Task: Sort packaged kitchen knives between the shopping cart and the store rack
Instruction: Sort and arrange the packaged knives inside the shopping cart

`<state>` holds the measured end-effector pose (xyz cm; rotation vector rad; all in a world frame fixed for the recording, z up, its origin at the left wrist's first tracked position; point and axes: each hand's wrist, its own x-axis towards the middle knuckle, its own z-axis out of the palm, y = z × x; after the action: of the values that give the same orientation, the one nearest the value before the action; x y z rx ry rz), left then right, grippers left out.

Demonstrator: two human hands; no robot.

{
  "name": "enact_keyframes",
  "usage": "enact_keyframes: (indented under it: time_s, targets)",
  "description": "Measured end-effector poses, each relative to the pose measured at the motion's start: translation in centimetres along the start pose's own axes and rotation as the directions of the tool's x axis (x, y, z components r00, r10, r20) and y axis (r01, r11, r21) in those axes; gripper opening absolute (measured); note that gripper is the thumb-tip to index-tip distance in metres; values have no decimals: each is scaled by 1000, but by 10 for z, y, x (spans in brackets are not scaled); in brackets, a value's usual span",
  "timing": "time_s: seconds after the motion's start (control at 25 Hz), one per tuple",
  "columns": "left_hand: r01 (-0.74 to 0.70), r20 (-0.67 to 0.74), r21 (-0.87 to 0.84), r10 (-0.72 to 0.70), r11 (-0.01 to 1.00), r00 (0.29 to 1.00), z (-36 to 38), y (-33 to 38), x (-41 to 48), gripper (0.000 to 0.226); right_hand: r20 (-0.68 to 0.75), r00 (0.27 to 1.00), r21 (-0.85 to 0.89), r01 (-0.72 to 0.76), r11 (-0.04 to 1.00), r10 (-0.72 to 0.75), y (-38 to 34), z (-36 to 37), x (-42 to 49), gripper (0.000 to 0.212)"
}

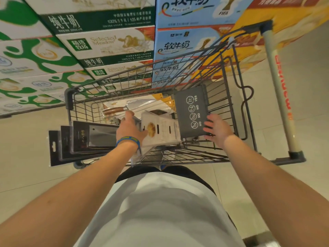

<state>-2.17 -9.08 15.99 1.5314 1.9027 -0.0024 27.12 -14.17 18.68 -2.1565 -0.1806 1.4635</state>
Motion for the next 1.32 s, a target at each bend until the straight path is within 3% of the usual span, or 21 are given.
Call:
enact_keyframes:
  time_s: [0.08,0.16,0.24,0.28,0.4,0.52,0.64,0.72,0.76,0.92,1.04,1.12,1.24,1.32]
  targets:
    - [18,-4,17,-18,1000,1000,0,1,0,73,-49,998,-177,29,984,-38,4,7,6,40]
    - [29,-14,31,-28,999,1000,2,2,-1,74,67,998,-287,18,958,1,10,28,15,36]
    - [30,-19,24,-29,999,999,3,2,-2,75,149,988,-493,35,869,45,17,44,32,42]
    - [35,-23,23,-35,999,999,4,3,-3,76,126,990,-580,22,815,62,21,49,44,48]
    - [61,-34,26,-60,998,998,7,7,-4,76,138,980,-691,-11,723,146,28,62,64,51]
    - [69,-41,17,-68,997,997,7,10,-7,74,120,986,-669,-4,743,112,31,78,64,51]
    - [32,-6,24,-32,999,999,6,18,-10,77,305,952,-418,137,898,-3,14,113,43,70]
    - [-33,41,-21,34,999,999,10,28,-15,80,414,910,-339,171,925,-17,-5,139,24,84]
    - [-53,66,-68,57,996,996,12,34,-17,81,431,902,-358,174,917,-3,-13,147,19,82]
    - [54,237,-354,34,934,971,13,47,-19,89,405,902,-478,71,876,148,-31,125,30,37]
    - [-20,316,-317,126,948,941,25,41,-34,80,440,867,-521,37,853,232,-37,87,41,31]
    - [9,347,-263,86,965,934,37,40,-48,76,431,869,-563,47,825,245,-40,71,41,27]
    - [138,437,-248,-17,959,899,48,41,-59,95,417,867,-633,62,771,273,-38,53,42,24]
    - [182,498,-247,-37,952,866,52,40,-62,106,363,902,-795,169,582,234,-39,44,45,22]
